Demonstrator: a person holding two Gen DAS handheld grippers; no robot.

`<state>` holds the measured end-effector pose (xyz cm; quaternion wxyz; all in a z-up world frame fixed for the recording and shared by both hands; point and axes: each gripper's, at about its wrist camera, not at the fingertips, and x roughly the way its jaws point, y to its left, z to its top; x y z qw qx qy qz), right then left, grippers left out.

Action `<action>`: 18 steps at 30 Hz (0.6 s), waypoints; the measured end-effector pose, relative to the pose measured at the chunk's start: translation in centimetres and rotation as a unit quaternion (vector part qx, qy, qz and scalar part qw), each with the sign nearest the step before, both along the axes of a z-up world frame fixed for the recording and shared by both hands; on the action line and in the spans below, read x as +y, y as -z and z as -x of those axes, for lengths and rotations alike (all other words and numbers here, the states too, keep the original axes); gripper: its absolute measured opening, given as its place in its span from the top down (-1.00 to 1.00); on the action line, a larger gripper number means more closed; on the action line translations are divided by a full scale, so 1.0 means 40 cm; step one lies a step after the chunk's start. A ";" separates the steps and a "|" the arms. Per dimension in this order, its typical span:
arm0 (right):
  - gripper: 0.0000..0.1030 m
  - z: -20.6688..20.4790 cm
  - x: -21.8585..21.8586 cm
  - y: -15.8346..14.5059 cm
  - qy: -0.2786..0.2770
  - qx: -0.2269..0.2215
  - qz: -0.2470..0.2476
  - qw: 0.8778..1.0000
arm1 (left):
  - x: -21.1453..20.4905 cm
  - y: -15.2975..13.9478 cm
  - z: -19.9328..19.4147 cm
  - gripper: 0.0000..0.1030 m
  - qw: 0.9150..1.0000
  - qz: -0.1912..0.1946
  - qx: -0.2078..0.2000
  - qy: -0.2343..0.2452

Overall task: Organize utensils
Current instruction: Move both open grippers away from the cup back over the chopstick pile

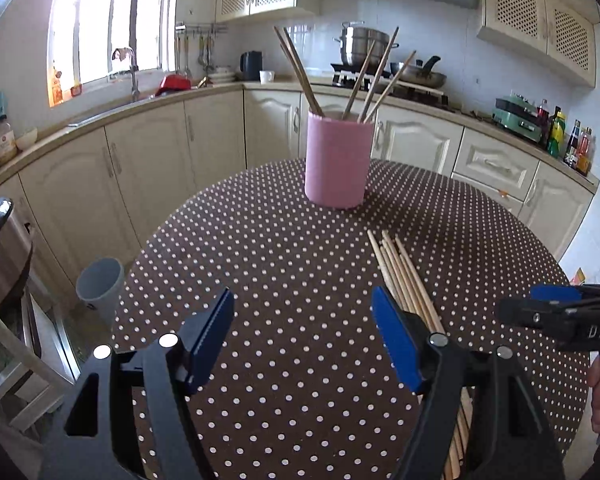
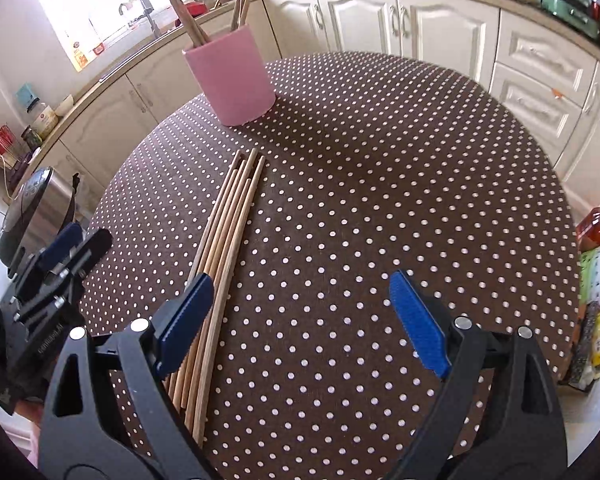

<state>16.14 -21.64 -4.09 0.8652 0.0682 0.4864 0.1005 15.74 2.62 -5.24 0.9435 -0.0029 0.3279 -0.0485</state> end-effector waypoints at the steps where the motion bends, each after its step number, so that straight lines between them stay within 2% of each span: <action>1: -0.71 -0.009 0.002 0.003 -0.003 0.003 -0.001 1.000 | -0.002 0.004 -0.005 -0.37 1.000 0.001 0.005 0.002; 9: -0.71 -0.046 0.050 0.039 -0.023 0.016 0.024 0.999 | 0.005 0.048 -0.043 -0.37 0.999 0.014 0.035 0.008; 18: -0.71 -0.050 0.136 0.076 -0.034 -0.006 0.076 0.996 | 0.026 0.066 -0.069 -0.37 0.997 0.047 0.057 0.006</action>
